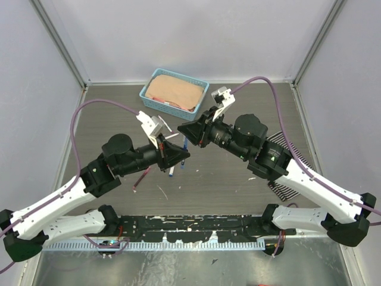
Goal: Insert the pens into the pen caps
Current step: Press the pen cap onto the pen.
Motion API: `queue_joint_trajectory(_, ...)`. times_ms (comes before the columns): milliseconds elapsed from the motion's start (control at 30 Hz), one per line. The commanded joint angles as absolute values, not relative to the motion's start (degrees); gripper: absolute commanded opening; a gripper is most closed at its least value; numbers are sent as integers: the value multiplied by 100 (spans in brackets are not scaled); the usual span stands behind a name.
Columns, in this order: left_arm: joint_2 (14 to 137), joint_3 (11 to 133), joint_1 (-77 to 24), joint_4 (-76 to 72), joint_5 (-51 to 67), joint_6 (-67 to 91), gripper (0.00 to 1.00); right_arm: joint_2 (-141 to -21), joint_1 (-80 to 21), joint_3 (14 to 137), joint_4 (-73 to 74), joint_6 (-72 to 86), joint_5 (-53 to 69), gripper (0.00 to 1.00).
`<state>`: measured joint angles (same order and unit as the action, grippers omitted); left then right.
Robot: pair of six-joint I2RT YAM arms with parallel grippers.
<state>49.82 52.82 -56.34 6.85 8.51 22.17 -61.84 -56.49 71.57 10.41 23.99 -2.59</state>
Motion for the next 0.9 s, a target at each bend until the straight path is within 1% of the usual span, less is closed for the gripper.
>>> queue_joint_trajectory(0,5090,5779,-5622,452,884,2215,0,-6120,-5675,6860,729,2057,123,0)
queue_joint_trajectory(267,5425,6682,-5623,1147,433,1935,0,-6100,-5679,6262,624,2007,614,0)
queue_joint_trajectory(467,5541,7128,-5618,1454,-34,1702,0,-5899,-5679,5986,712,2275,482,0)
queue_joint_trajectory(600,5448,7156,-5624,1354,-124,1624,0,-5870,-5686,5937,920,2788,187,0)
queue_joint_trajectory(733,5502,7265,-5620,1344,-144,1405,0,-5920,-5689,5830,953,3381,350,0)
queue_joint_trajectory(867,5571,7285,-5624,1169,-97,1322,0,-5765,-5710,5428,647,3864,444,0)
